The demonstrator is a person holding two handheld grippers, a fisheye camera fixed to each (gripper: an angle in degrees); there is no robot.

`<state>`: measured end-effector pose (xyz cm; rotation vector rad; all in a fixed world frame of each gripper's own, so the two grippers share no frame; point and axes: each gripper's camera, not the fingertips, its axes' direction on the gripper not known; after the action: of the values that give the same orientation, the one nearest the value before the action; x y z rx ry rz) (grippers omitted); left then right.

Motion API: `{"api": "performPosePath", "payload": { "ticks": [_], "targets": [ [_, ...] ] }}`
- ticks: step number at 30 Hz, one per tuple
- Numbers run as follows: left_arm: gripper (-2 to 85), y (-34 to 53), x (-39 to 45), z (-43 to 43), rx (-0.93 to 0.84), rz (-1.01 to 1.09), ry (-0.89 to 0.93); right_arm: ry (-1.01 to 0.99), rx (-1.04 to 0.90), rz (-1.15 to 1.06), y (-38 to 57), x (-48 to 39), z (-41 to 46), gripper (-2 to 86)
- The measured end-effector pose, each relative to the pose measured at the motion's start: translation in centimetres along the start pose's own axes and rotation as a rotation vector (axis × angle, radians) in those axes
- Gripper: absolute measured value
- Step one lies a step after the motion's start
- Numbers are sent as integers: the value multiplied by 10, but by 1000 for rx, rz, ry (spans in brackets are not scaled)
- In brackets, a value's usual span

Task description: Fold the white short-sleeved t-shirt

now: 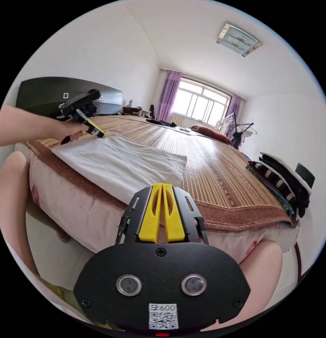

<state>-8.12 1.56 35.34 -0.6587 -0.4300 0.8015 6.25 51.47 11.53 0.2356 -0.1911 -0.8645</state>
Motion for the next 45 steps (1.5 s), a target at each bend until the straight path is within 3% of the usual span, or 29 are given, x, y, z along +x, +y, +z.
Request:
{"api": "performPosePath", "payload": {
  "ticks": [7, 14, 17, 20, 24, 28, 33, 37, 39, 42, 45],
  "targets": [
    [2, 7, 34, -11, 6, 28, -61, -117, 76, 198, 31, 35, 0, -8],
    [19, 20, 89, -22, 30, 145, -244, -108, 68, 175, 32, 55, 1, -8],
    [23, 24, 106, -45, 51, 182, -406, -118, 62, 159, 30, 70, 3, -8],
    [22, 41, 144, -117, 228, 211, -539, -135, 75, 180, 30, 90, 4, -8],
    [10, 97, 213, -195, 502, 225, -139, -209, 69, 298, 25, 129, 7, -8],
    [6, 142, 277, -189, 616, 226, 151, -367, 41, 431, 10, 199, 6, -8],
    [5, 143, 292, -159, 556, 101, 352, -491, -17, 535, -29, 291, 9, -8],
    [3, 135, 289, -149, 553, 124, 515, -782, -191, 554, -75, 364, 62, -8],
    [3, 126, 300, -122, 391, 133, 625, -896, -235, 567, -93, 381, 90, -8],
    [2, 142, 313, -121, 449, 127, 549, -882, -263, 564, -118, 397, 123, -8],
    [1, 143, 325, -126, 442, 167, 474, -1036, -379, 509, -139, 398, 163, -9]
  ]
}}
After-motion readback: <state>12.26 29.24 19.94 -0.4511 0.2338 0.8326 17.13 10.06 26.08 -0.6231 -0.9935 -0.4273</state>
